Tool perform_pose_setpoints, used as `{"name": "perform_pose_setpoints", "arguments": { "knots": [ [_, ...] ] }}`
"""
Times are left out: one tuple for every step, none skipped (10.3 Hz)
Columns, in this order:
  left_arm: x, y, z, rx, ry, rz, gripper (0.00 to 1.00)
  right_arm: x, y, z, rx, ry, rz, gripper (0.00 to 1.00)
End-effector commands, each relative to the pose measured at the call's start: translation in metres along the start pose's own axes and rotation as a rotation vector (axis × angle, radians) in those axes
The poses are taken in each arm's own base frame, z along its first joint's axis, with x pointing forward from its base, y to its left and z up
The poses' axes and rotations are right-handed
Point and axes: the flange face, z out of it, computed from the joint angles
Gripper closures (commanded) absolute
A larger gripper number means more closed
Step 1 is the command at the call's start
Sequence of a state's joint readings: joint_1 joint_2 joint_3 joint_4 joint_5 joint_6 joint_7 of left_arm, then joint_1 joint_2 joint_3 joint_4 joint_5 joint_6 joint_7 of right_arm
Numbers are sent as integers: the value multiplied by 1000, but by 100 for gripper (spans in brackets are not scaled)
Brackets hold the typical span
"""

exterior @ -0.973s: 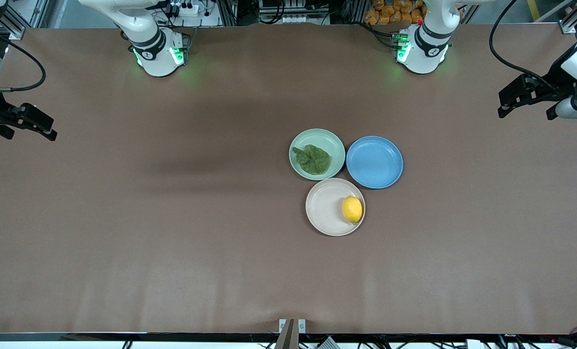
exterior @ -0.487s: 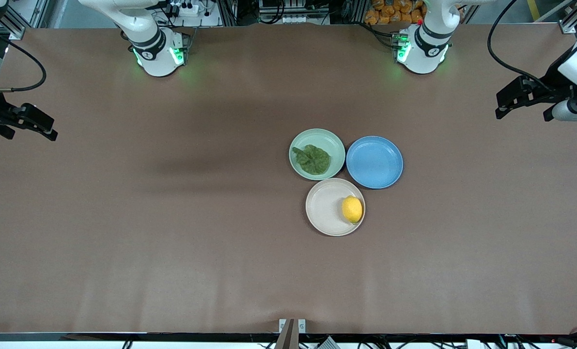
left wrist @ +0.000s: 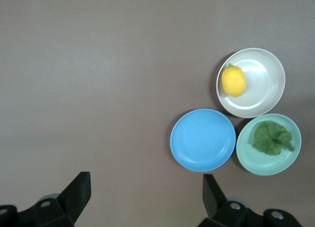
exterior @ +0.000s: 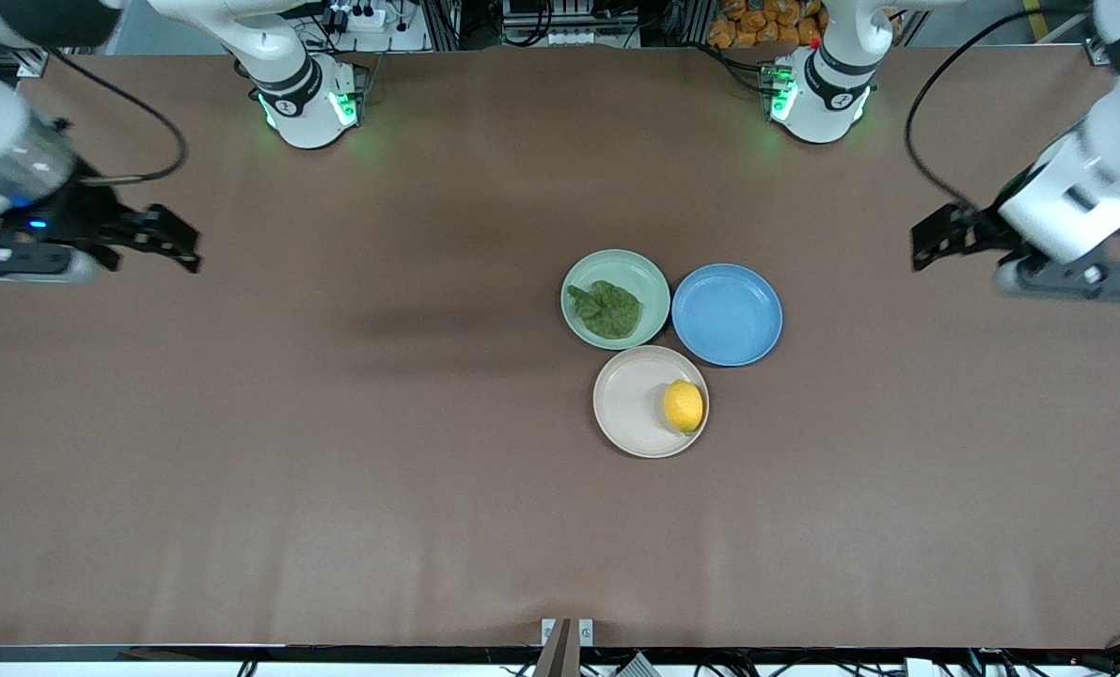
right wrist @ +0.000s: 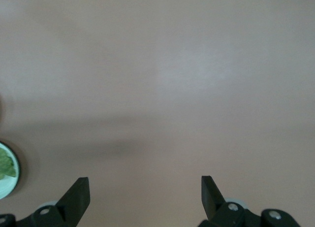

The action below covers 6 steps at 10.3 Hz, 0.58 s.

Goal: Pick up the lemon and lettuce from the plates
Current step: 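Move the right gripper to the lettuce while the left gripper reaches the lemon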

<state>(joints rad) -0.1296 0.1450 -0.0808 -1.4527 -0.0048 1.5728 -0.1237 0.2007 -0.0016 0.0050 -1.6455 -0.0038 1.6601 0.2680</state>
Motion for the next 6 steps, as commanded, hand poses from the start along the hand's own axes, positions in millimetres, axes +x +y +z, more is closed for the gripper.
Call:
{"name": "perform_pose_setpoints", "arguments": {
  "knots": [
    [26, 42, 40, -25, -3, -59, 0, -8, -81, 34, -15, -24, 33, 0],
    [37, 66, 67, -26, -10, -92, 0, -14, -126, 55, -22, -21, 82, 0],
    [47, 89, 97, -25, -23, -131, 0, -20, -173, 78, -16, -7, 148, 0],
    [58, 108, 131, -26, -28, -167, 0, -30, -221, 102, -3, 9, 210, 0],
    [69, 120, 162, -32, -21, -177, 0, -44, -262, 122, 3, 16, 250, 0],
    [79, 123, 187, -42, -7, -182, 0, -56, -291, 143, 10, 19, 282, 0]
  ]
}}
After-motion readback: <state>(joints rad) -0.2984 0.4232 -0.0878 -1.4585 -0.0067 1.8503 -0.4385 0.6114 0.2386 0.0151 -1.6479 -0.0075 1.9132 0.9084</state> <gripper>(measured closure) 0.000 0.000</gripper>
